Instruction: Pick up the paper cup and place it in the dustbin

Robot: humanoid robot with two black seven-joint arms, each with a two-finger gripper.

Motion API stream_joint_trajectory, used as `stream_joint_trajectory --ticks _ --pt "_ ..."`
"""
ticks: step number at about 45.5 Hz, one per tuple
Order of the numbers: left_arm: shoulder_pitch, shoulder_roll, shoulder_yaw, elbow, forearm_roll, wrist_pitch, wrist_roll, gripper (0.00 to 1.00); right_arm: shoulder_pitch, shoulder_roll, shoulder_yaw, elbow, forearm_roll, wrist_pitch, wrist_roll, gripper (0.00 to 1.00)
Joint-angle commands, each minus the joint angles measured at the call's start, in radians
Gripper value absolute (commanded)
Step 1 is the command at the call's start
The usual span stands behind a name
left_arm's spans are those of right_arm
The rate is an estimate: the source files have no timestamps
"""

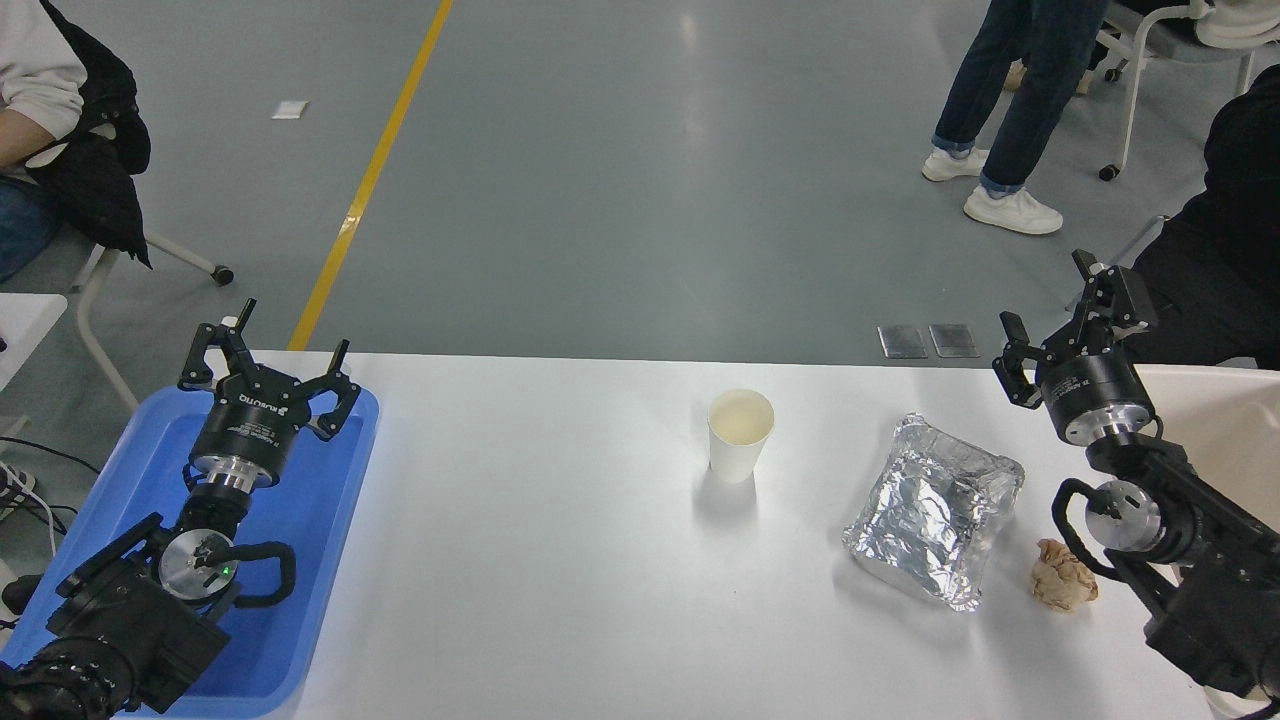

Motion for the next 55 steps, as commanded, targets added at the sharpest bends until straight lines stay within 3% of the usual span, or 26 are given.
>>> stream_joint_trajectory --ticks 1,55 --pt "0.0 0.0 0.0 0.0 -0.001 0.0 0.001 1.0 -0.003 0.0 0.0 0.0 0.0 -0.002 0.0 1.0" --pt "0.0 0.0 0.0 0.0 -0.001 0.0 0.0 1.0 0.02 -0.002 -0.014 0.001 0.0 0.0 0.0 1.0"
